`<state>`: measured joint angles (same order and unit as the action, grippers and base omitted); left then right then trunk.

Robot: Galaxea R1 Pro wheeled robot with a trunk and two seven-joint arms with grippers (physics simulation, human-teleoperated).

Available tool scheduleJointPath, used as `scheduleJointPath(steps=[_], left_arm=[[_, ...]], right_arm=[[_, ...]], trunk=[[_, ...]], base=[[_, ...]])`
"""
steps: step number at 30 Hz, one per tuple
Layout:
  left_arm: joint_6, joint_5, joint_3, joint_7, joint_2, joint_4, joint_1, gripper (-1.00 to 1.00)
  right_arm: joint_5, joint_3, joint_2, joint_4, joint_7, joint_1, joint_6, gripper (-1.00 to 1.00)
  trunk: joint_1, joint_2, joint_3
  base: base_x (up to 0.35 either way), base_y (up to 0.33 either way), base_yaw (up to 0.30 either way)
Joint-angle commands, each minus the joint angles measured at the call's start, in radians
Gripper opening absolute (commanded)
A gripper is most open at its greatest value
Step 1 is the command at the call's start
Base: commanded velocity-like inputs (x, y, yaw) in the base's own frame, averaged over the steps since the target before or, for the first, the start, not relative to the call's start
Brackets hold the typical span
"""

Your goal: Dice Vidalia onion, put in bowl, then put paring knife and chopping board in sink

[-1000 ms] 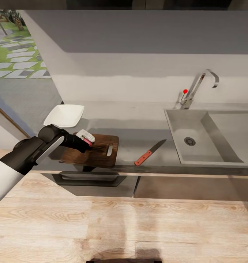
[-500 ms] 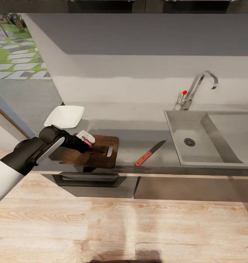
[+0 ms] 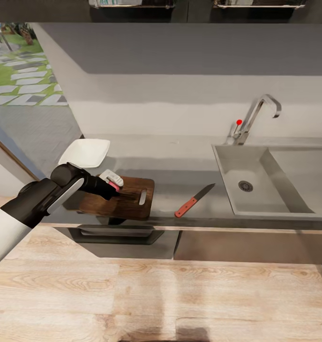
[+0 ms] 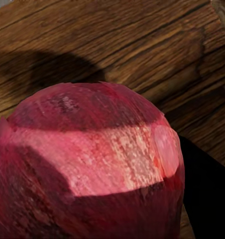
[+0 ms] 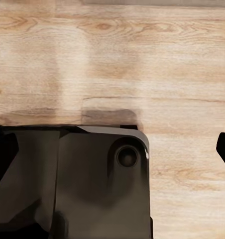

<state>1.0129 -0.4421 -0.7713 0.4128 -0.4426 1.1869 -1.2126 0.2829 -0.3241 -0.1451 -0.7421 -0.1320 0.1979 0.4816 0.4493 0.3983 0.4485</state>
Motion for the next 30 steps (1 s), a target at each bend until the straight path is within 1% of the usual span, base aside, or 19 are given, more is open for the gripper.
scheduleJointPath(steps=[1,13,14,30], left_arm=[[0.001,0.007,-0.002,0.008,-0.001,0.0,-0.001,-1.0],[0.001,0.008,-0.002,0.008,-0.001,0.003,-0.002,-1.0],[0.001,0.008,-0.002,0.008,-0.001,0.003,-0.002,1.0],[0.001,0.007,-0.002,0.008,0.001,0.003,-0.001,1.0]], right_arm=[[0.004,-0.007,-0.002,-0.002,-0.009,0.0,0.002,1.0],[0.004,-0.007,-0.002,-0.002,-0.009,0.0,0.002,1.0],[0.004,-0.007,-0.002,-0.002,-0.009,0.0,0.002,1.0],[0.004,-0.007,-0.002,-0.002,-0.009,0.0,0.002,1.0]], trunk=[[0.001,0.002,0.001],[0.001,0.002,-0.001],[0.001,0.002,-0.001],[0.001,0.002,-0.001]], base=[[0.0,0.0,0.0],[0.0,0.0,0.0],[0.0,0.0,0.0],[0.0,0.0,0.0]])
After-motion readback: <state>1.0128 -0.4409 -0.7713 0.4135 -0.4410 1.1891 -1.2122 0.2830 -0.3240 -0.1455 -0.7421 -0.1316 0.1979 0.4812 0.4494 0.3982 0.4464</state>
